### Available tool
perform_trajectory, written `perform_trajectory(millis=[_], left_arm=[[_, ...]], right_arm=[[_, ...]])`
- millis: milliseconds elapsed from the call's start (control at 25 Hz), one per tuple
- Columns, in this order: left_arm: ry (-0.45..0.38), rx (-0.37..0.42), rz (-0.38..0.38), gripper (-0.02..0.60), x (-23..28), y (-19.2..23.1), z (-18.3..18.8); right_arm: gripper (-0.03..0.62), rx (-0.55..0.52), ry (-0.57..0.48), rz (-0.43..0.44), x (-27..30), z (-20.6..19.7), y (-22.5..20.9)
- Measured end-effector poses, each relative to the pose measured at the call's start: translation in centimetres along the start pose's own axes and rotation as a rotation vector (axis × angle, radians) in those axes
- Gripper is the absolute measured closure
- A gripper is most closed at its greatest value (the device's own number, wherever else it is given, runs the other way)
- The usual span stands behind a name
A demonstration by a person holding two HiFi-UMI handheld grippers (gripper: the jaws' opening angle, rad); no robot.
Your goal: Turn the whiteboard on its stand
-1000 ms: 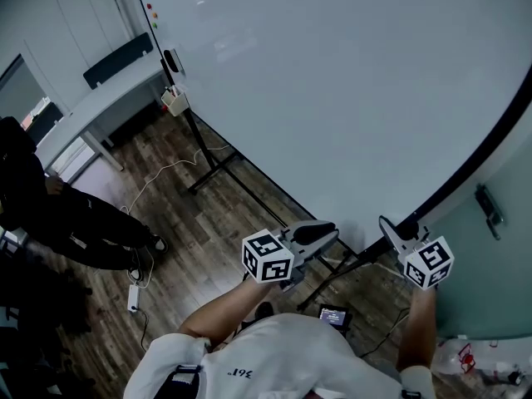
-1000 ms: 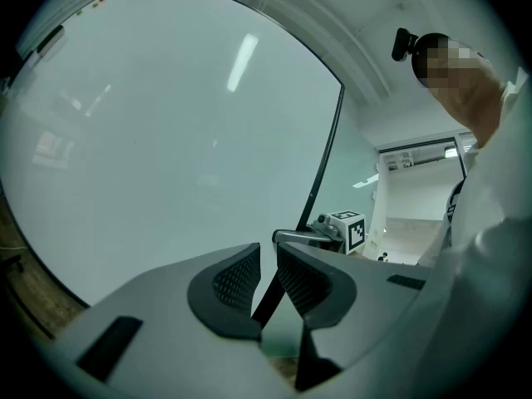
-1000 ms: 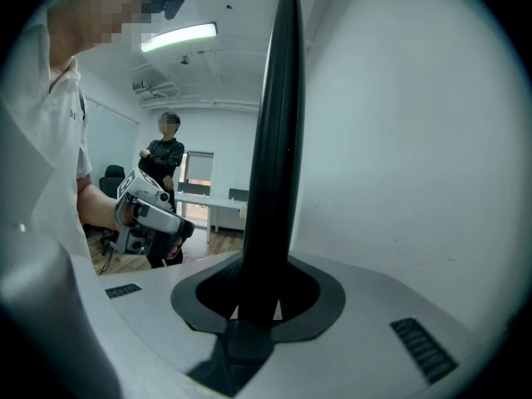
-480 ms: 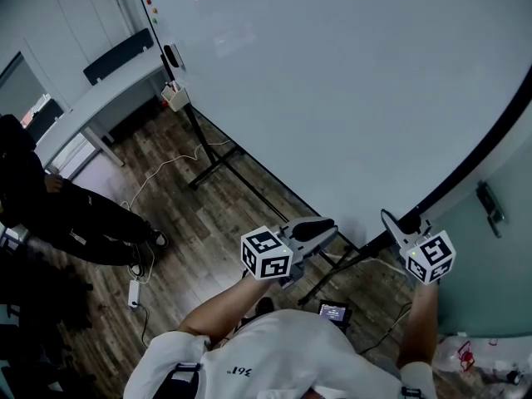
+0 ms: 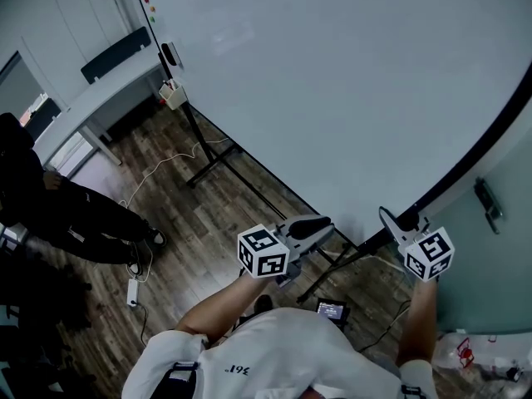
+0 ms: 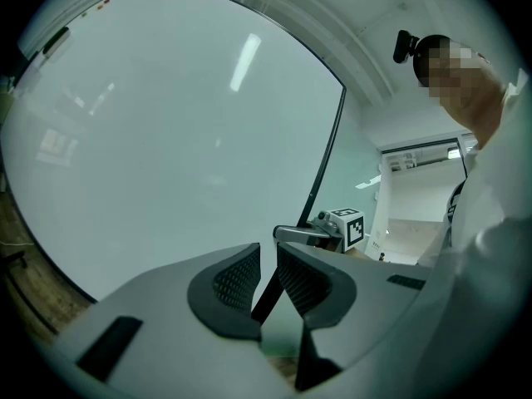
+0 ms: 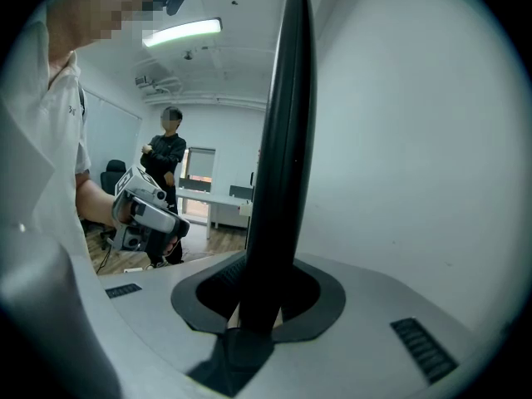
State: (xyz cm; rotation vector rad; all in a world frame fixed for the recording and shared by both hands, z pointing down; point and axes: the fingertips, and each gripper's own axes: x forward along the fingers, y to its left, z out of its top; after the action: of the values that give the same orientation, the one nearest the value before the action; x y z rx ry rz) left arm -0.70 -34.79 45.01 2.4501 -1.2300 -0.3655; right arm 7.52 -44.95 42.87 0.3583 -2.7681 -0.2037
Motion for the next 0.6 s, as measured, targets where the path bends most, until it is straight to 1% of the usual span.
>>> perform_trajectory(millis=[600], left_arm=[[-0.002, 0.003, -0.012, 0.529, -0.6, -1.1, -0.2]], right_arm=[[0.487, 0.032, 0.008, -0.012, -0.4, 0.0, 1.2]])
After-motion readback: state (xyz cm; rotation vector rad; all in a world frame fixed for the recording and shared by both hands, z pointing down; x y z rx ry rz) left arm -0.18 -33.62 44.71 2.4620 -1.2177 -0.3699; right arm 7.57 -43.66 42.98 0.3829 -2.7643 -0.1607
